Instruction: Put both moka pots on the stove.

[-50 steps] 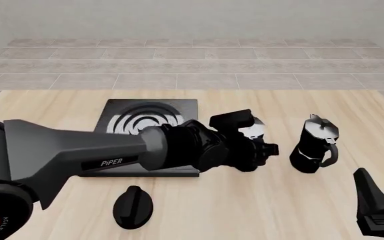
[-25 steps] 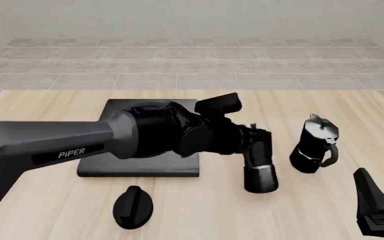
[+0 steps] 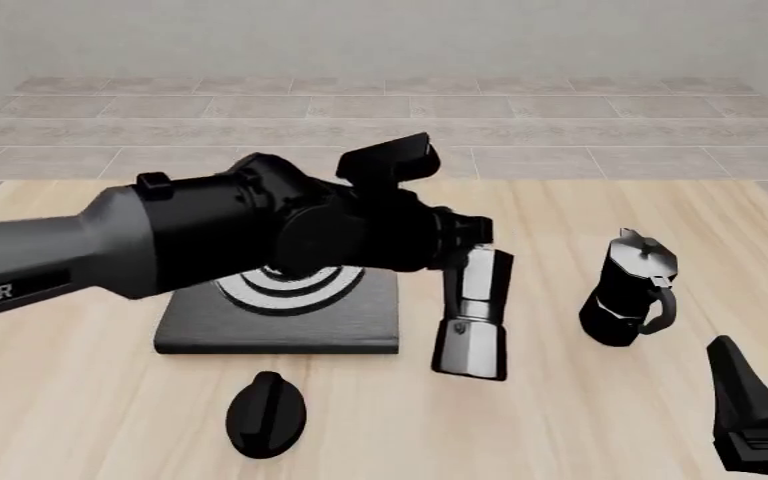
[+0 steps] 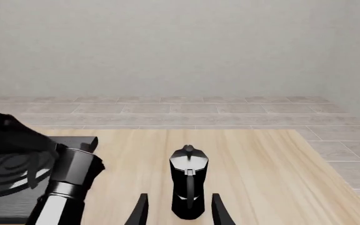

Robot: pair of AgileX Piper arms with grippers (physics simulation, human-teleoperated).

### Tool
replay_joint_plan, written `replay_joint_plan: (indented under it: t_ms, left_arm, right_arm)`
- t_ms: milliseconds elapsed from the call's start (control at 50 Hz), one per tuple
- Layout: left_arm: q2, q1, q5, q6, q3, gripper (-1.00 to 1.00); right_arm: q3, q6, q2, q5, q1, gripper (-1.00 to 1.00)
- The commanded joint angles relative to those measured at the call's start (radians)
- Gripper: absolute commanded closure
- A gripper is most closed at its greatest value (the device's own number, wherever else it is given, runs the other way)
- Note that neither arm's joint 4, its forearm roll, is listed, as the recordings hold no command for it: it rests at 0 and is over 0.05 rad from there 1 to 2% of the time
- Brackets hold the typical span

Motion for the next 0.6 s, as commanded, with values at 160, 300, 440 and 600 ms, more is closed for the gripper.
replay_joint_plan:
  t_ms: [160,300,440,600]
  left_arm:
    - [-0.215,0.100,-0.016,0.071,0.095,1.00]
    - [-0.296,0.146,-0.015,0.099,0.137,1.00]
    - [-0.380,0.194,-0.031,0.117,0.176,1.00]
    - [-0.470,0.267,-0.071,0.190,0.213,1.00]
  right_arm:
    - [0.001,0.000,0.000,-0.001,-0.001,-1.00]
    - [0.001,0.000,0.000,0.000,-0.001,-1.00]
    - [0.001,0.000,0.000,-0.001,-0.001,-1.00]
    - [0.001,0.000,0.000,-0.001,-0.001,-1.00]
